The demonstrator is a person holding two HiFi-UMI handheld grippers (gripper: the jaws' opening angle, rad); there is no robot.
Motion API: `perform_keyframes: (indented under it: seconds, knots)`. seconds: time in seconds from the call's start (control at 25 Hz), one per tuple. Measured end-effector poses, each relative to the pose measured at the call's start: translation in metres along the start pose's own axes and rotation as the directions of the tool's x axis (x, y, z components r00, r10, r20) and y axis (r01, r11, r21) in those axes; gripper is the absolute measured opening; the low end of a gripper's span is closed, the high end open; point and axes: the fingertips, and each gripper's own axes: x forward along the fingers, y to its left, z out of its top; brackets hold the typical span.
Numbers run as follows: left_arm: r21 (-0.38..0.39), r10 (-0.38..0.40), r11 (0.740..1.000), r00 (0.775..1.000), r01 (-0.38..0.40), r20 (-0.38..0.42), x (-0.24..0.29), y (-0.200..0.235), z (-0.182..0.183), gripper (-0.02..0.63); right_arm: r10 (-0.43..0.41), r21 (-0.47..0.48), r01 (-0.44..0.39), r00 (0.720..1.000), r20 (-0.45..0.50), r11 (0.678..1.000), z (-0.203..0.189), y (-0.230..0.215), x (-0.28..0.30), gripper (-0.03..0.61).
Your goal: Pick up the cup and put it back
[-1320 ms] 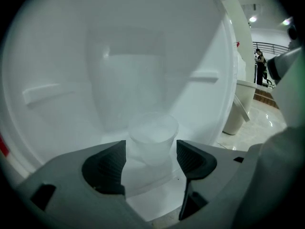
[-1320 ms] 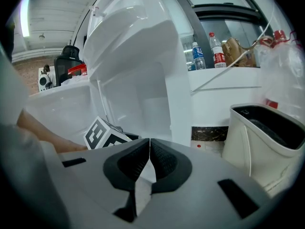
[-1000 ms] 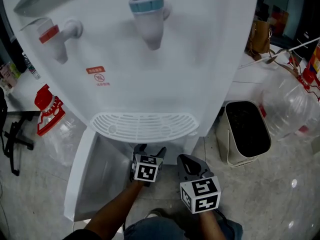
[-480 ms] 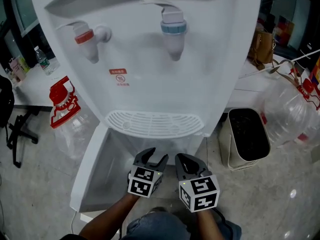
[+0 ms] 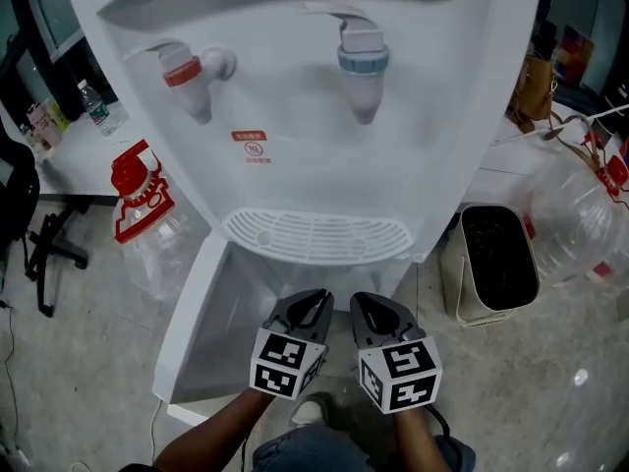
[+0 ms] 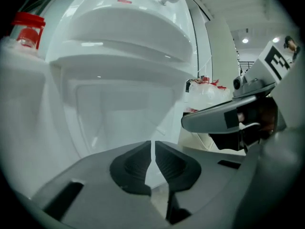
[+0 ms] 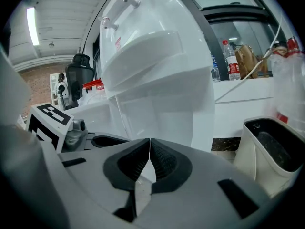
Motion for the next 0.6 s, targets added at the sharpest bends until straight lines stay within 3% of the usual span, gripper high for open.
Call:
perform_keyframes:
  seconds: [0.36, 0.6]
  knots:
    - [0.020, -0.005, 1.000, 0.997, 0.007, -0.074, -0.057, -0.026, 0.052, 0.015, 0.038, 0.095, -0.034, 0.999, -0.039, 0.995, 0.044, 0.021, -0.038, 0.021]
    - [0.024, 0.011, 1.000, 0.993, -0.008, -0.115, -0.100, -0.039, 0.111, 0.012, 0.056, 0.142, -0.043, 0.995, -0.083, 0.989, 0.091, 0.039, -0.076, 0.021]
